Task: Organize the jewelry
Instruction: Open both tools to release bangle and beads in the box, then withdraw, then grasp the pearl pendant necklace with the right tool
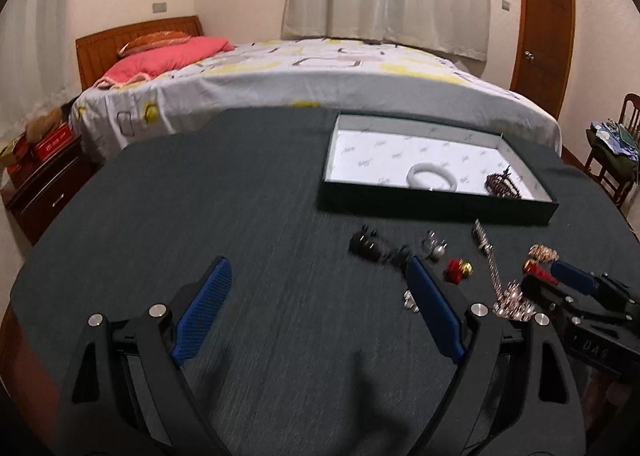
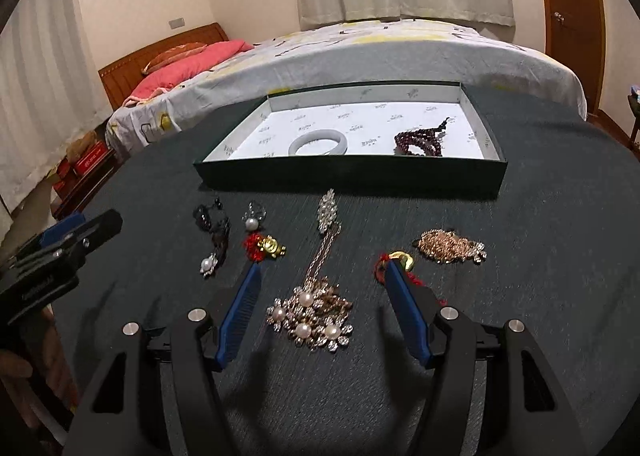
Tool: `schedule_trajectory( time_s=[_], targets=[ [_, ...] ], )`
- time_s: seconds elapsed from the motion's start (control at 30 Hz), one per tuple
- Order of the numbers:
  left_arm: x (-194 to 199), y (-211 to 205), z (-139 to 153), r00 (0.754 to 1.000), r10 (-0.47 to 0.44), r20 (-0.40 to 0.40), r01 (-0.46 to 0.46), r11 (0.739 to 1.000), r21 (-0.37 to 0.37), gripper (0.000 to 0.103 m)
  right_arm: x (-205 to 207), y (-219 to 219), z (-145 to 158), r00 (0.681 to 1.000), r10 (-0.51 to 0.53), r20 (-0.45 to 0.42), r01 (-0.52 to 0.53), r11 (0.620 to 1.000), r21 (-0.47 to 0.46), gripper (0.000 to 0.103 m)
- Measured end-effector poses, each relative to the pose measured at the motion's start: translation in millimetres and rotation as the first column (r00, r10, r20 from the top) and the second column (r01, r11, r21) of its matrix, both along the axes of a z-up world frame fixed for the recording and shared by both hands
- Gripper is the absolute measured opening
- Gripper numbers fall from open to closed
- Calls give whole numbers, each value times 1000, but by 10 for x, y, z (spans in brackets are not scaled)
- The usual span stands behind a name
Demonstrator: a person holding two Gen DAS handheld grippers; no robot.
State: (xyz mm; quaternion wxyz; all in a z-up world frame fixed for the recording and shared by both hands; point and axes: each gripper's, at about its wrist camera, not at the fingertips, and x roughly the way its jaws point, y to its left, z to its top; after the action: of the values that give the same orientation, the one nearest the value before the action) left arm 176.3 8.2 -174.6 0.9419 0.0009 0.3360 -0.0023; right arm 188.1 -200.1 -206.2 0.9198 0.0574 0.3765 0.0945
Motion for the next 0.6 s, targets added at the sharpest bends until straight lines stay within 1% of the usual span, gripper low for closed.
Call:
schedule_trajectory(
  time_s=[0.1,0.23,0.6],
  targets=[
    [-47,83,-51,1000,14,-11,-15,1000,-16,87,-20,45,-29,1000,-2,-3,2,1000,-14,63],
    [-81,145,-94,999,31,-18,-31,999,-16,87,-20,92,-83,1000,1,-17,-1,999,-35,63],
    [-102,300,-203,996,63,-57,-66,997,-50,87,64,212,-236,996,-1,-92,-7,996,-94,63]
  ],
)
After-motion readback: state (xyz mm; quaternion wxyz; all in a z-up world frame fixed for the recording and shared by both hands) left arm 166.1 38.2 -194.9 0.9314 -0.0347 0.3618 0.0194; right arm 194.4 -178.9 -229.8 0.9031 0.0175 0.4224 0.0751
